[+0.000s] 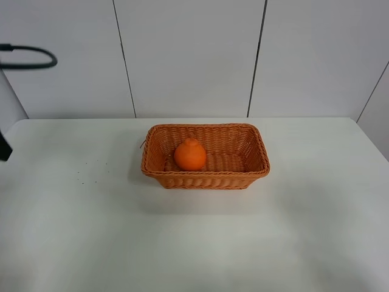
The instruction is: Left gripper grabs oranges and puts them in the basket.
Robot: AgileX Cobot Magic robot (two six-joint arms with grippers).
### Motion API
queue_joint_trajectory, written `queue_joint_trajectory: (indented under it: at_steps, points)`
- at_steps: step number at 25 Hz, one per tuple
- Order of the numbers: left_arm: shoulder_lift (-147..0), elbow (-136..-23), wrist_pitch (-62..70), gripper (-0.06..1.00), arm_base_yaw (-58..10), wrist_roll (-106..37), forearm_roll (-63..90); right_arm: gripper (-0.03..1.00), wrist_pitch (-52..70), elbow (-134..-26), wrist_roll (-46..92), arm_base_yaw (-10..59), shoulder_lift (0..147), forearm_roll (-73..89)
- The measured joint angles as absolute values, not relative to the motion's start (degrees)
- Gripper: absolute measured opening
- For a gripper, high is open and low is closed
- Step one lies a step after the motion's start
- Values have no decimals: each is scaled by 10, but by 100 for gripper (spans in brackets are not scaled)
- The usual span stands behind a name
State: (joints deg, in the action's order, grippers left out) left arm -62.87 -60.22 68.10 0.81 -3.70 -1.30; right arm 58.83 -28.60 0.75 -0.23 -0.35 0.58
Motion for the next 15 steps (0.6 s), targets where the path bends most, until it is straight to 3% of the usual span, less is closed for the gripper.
queue_joint_trajectory:
  at_steps: [9, 15]
  points:
    - [-340, -345, 625, 88, 8, 4, -13, 69, 588, -286, 8, -2, -3, 6]
    - [-185, -283, 610, 88, 8, 6, -14, 69, 588, -286, 8, -2, -3, 6]
